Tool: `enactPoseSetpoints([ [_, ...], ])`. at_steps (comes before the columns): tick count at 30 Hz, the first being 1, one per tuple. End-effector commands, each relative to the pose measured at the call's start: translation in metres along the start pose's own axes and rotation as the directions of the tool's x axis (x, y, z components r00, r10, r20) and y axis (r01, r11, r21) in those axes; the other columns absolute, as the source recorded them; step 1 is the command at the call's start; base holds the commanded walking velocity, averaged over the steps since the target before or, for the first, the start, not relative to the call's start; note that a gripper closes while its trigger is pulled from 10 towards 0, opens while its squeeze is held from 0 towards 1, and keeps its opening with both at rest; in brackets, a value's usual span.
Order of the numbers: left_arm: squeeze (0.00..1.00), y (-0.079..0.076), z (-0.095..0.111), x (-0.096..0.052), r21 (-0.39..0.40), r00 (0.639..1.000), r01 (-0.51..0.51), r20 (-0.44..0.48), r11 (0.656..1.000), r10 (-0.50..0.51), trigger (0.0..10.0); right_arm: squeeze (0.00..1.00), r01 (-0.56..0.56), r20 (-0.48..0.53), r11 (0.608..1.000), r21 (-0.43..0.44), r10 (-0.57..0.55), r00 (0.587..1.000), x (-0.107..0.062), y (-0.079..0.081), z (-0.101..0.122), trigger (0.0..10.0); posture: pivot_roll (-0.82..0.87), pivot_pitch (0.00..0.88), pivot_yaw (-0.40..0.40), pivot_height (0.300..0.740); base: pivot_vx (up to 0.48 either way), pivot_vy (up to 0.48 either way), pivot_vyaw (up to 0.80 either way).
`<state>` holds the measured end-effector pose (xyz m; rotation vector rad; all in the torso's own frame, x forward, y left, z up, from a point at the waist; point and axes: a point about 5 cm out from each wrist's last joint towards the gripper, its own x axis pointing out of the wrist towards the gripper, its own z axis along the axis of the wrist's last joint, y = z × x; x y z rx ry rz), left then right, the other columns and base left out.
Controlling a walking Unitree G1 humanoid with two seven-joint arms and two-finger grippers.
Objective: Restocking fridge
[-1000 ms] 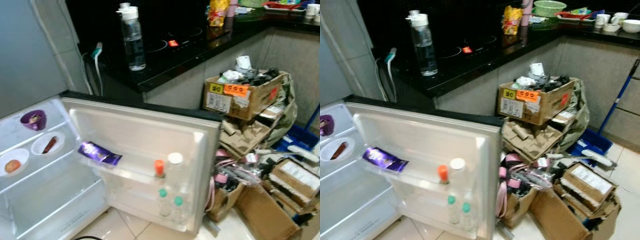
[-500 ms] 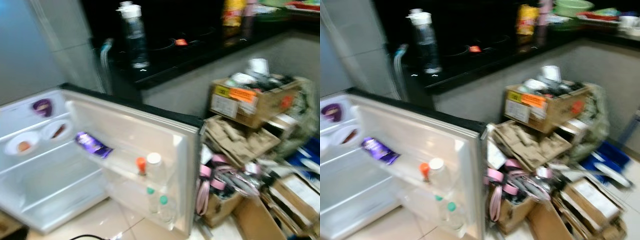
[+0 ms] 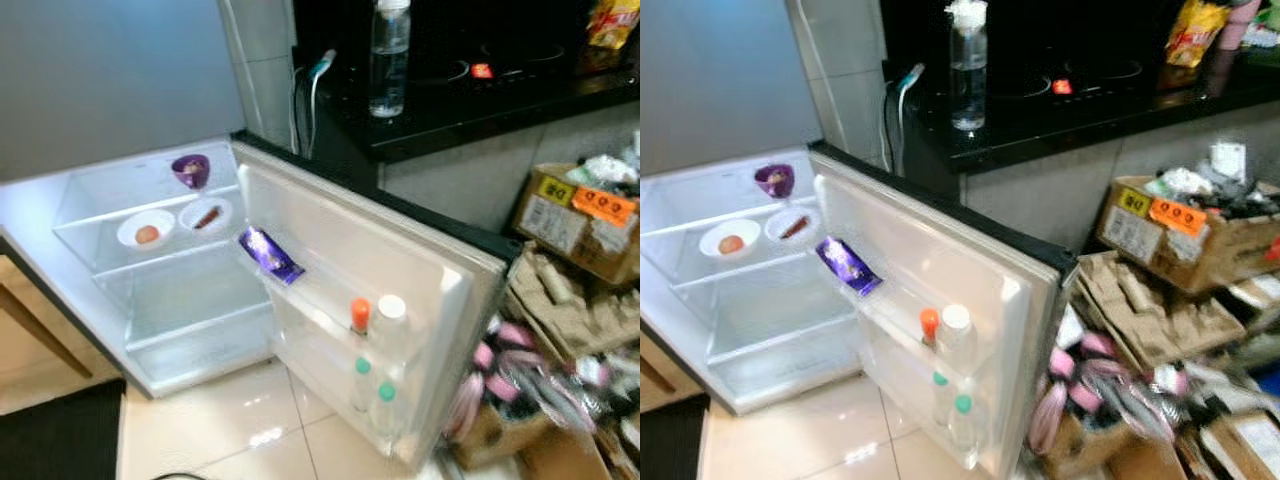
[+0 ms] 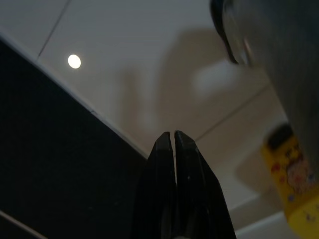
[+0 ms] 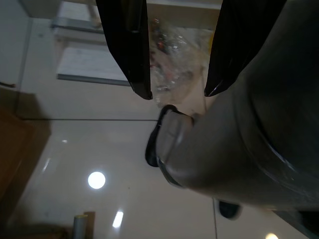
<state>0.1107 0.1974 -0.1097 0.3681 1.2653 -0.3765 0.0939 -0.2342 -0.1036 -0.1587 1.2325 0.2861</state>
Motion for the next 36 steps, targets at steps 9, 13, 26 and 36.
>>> enactPoseSetpoints([
  [9,0.0,-0.01,-0.003,0.001,-0.011,0.999,0.036,-0.008,0.999,-0.036,10.0,0.0,0.063,0.038,0.998,0.011,-0.063,0.997,-0.001,-0.007,0.005,10.0,-0.11,0.0,0.026,0.74,0.0,0.0,0.52],
  [13,0.0,-0.01,-0.003,0.001,-0.007,0.999,0.038,-0.008,0.999,-0.038,10.0,0.0,0.062,0.039,0.998,0.005,-0.062,0.997,0.002,-0.001,0.008,10.0,-0.11,0.0,0.026,0.74,0.0,0.0,0.0],
  [26,0.0,-0.012,-0.005,0.001,0.008,0.998,0.052,-0.018,0.999,-0.052,10.0,0.0,0.044,0.014,0.999,-0.01,-0.044,0.999,0.005,0.006,0.01,10.0,-0.11,0.0,0.026,0.74,0.0,-0.288,0.0],
  [36,0.0,-0.011,-0.004,0.001,-0.006,0.999,0.045,-0.015,0.999,-0.045,10.0,0.0,0.062,-0.051,0.997,-0.034,-0.064,0.997,0.003,0.002,0.002,10.0,-0.11,0.0,0.023,0.74,0.0,-0.042,0.0],
])
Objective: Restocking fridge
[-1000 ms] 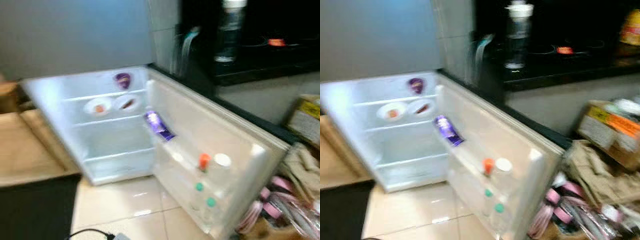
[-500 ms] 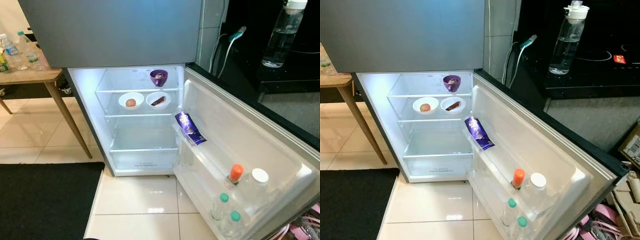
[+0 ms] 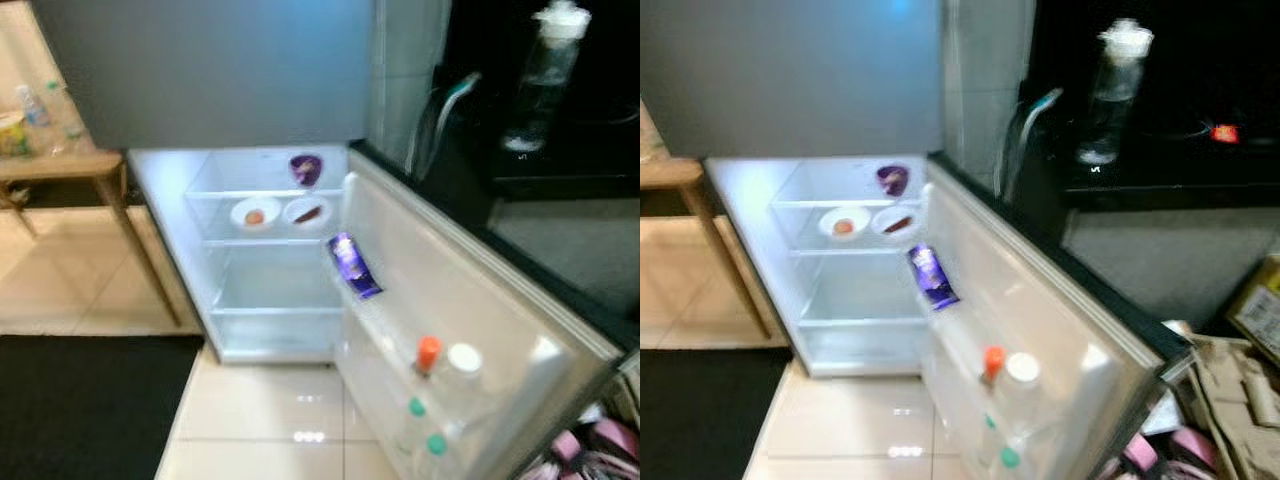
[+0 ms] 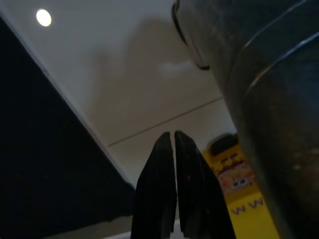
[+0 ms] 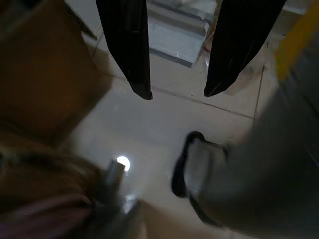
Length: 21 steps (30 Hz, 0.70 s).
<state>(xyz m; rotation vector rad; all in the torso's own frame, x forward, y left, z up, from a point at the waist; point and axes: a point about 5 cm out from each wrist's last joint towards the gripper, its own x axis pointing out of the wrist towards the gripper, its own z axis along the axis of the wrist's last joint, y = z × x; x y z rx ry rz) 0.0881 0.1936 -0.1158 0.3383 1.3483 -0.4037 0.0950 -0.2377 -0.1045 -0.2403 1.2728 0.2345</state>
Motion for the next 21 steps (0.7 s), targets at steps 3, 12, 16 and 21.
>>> enactPoseSetpoints([
  [3,0.0,0.003,0.014,0.0,0.011,0.999,-0.008,0.052,1.0,0.008,10.0,0.0,0.031,-0.043,0.999,-0.01,-0.031,0.999,0.0,0.0,-0.004,10.0,-0.11,0.0,0.024,0.74,0.0,0.0,0.0],
  [12,0.0,0.003,0.014,0.0,0.017,0.999,-0.016,0.052,1.0,0.015,10.0,0.0,0.193,-0.044,0.977,0.095,-0.189,0.981,-0.005,-0.023,-0.005,10.0,-0.11,0.0,0.024,0.74,0.0,0.0,0.0],
  [16,0.0,0.004,0.014,0.0,0.026,0.999,-0.025,0.044,0.999,0.024,10.0,0.0,0.276,-0.015,0.948,0.158,-0.277,0.961,-0.011,-0.042,0.003,10.0,-0.11,0.0,0.025,0.74,0.0,0.0,0.0],
  [21,0.0,0.004,0.013,0.0,0.028,0.999,-0.026,0.039,0.999,0.025,10.0,0.0,0.27,-0.031,0.952,0.14,-0.269,0.963,-0.01,-0.04,0.002,10.0,-0.11,0.0,0.025,0.74,0.0,0.0,0.0],
])
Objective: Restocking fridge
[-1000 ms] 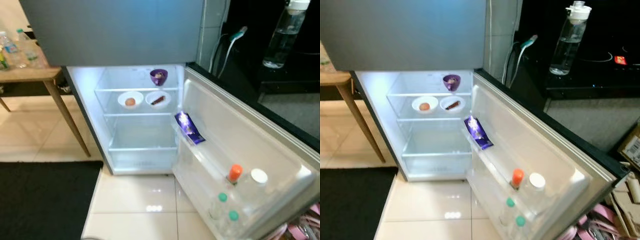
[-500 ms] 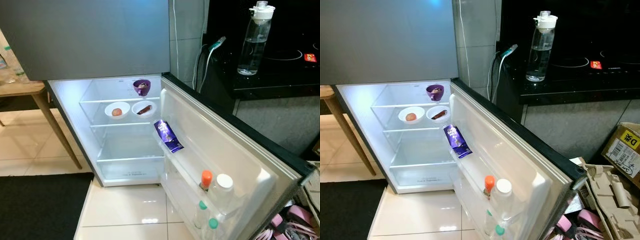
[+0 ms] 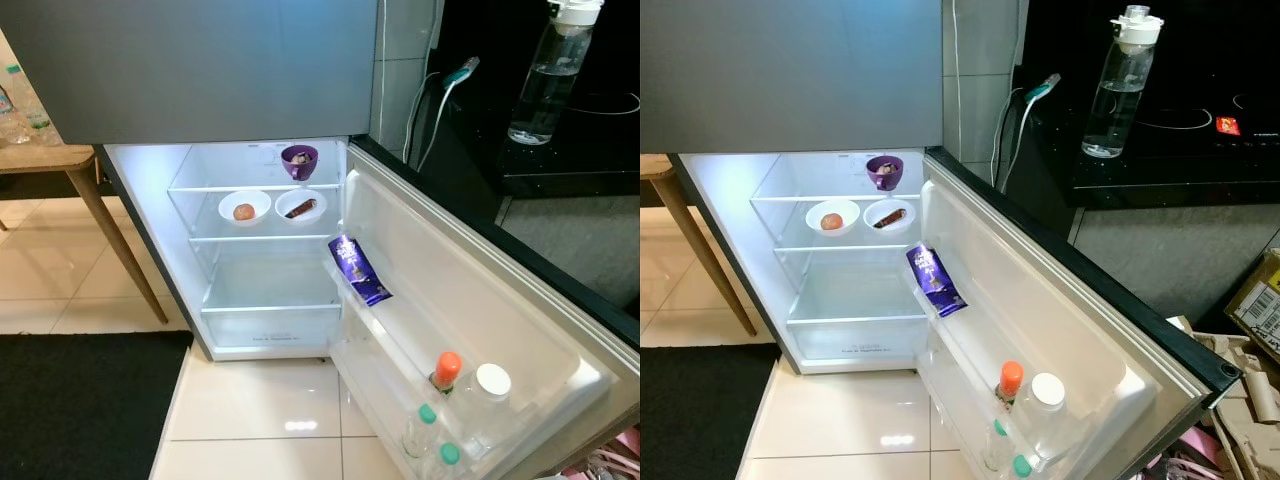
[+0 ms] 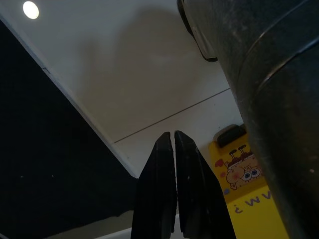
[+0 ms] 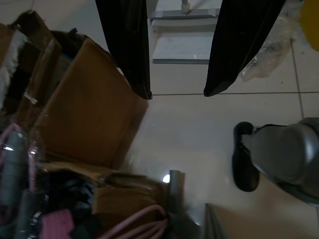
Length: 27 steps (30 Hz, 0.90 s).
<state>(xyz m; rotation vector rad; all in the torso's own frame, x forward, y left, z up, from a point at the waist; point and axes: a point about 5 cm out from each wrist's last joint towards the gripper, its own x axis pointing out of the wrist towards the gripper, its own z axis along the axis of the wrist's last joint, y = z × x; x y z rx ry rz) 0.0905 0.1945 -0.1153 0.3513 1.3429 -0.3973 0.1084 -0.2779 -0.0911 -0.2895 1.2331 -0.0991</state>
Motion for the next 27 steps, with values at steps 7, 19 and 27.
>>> enactPoseSetpoints([
  [7,0.0,0.003,0.011,0.0,0.033,0.999,-0.016,0.031,0.999,0.015,10.0,0.0,-0.019,-0.04,1.0,-0.017,0.019,0.999,0.0,0.009,-0.009,10.0,-0.1,0.0,0.027,0.74,0.0,0.0,0.0],
  [19,0.0,0.003,0.011,0.0,0.051,1.0,-0.02,0.025,0.998,0.019,10.0,0.0,-0.059,-0.125,0.998,-0.026,0.055,0.991,-0.002,0.015,-0.027,10.0,-0.11,0.0,0.029,0.74,-0.166,0.0,0.0],
  [27,0.0,0.003,0.011,0.0,0.059,1.0,-0.015,0.025,0.998,0.014,10.0,0.0,-0.067,-0.133,0.997,-0.027,0.062,0.989,-0.002,0.018,-0.029,10.0,-0.11,0.0,0.026,0.74,-0.312,0.0,0.0],
])
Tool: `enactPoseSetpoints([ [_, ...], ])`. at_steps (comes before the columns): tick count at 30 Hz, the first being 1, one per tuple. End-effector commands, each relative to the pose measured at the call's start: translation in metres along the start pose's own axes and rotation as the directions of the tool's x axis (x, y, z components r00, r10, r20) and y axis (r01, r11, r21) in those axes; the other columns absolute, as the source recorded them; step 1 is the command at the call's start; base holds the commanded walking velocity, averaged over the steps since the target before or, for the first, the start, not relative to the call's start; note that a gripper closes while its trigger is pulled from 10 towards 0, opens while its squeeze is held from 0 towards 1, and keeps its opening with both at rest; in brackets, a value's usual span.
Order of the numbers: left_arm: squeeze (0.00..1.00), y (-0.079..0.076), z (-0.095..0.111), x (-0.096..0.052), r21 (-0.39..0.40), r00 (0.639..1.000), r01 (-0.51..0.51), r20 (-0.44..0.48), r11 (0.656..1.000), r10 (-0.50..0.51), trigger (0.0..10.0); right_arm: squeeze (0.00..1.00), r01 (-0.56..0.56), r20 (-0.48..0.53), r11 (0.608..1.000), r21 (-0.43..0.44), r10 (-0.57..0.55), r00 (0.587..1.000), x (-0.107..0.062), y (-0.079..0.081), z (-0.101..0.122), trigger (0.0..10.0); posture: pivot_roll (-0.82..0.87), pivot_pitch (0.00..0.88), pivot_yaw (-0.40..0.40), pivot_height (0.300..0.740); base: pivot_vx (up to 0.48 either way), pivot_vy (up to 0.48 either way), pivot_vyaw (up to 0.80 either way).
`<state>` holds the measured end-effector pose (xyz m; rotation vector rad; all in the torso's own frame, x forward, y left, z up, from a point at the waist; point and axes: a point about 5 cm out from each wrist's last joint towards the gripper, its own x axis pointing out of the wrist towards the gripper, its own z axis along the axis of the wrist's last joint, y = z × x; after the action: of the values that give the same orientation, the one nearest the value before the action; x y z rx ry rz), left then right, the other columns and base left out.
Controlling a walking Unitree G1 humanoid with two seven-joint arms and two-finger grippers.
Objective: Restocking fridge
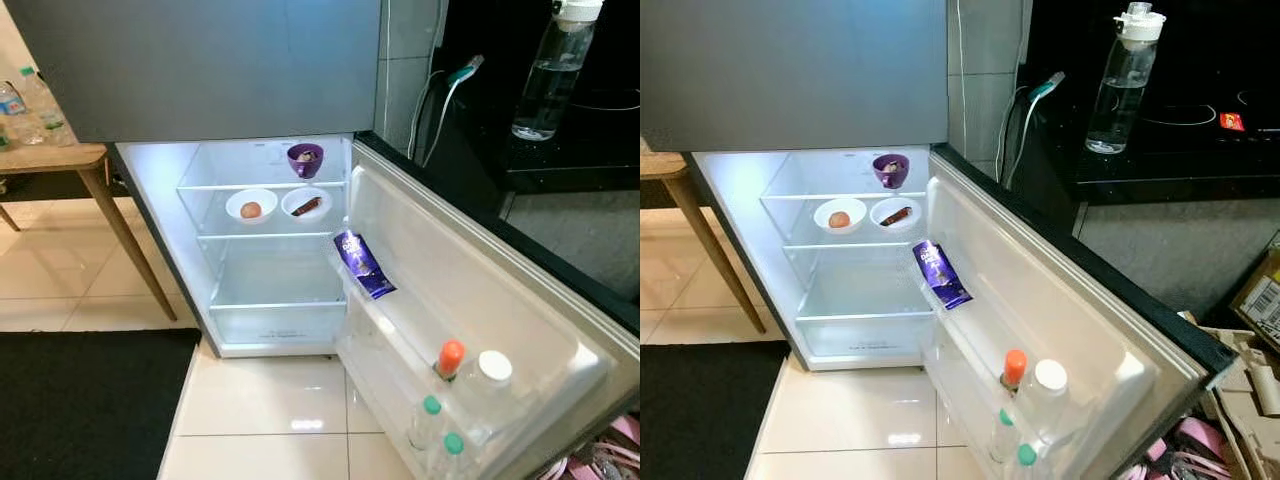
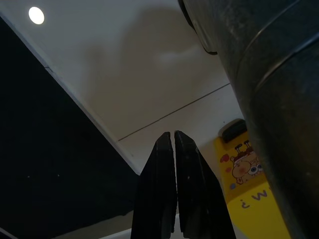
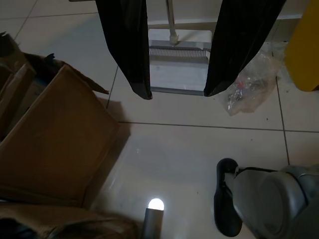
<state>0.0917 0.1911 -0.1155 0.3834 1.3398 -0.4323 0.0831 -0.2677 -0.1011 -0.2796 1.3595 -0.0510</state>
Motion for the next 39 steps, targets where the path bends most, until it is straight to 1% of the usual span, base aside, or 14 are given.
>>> enactPoseSetpoints([
  [1,0.0,0.0054,0.0083,-0.0006,0.017,0.999,-0.022,0.027,1.0,0.021,10.0,0.0,-0.012,-0.014,1.0,-0.002,0.012,1.0,0.0002,0.0036,-0.0039,10.0,-0.11,0.0,0.027,0.74,-0.356,0.0,0.0],
  [18,0.0,0.0058,0.0084,-0.0008,0.019,1.0,-0.019,0.026,1.0,0.018,10.0,0.0,-0.029,-0.024,1.0,-0.012,0.028,0.999,0.0003,0.0077,-0.0091,10.0,-0.11,0.0,0.029,0.74,-0.334,0.0,0.0],
  [28,0.0,0.0064,0.0099,-0.0009,-0.003,0.998,-0.03,0.047,1.0,0.03,10.0,0.0,-0.028,-0.028,0.999,-0.016,0.028,0.999,0.0002,0.0085,-0.0118,10.0,-0.11,0.0,0.027,0.74,0.0,0.0,0.0],
  [33,0.0,0.0064,0.0099,-0.0009,0.004,0.999,-0.029,0.046,1.0,0.028,10.0,0.0,-0.029,-0.027,0.999,-0.016,0.028,0.999,0.0002,0.0084,-0.0117,10.0,-0.11,0.0,0.027,0.74,0.0,0.0,0.0],
  [35,0.0,0.0062,0.0097,-0.0009,0.016,0.999,-0.024,0.041,1.0,0.024,10.0,0.0,-0.029,-0.026,0.999,-0.016,0.029,0.999,0.0002,0.0084,-0.0116,10.0,-0.11,0.0,0.027,0.74,0.0,-0.48,0.0],
  [39,0.0,0.0076,0.0095,-0.001,0.009,0.998,-0.041,0.042,0.999,0.041,10.0,0.0,-0.031,-0.026,0.999,-0.017,0.031,0.999,0.0002,0.0088,-0.0115,10.0,-0.11,0.0,0.027,0.74,0.0,-0.472,0.0],
])
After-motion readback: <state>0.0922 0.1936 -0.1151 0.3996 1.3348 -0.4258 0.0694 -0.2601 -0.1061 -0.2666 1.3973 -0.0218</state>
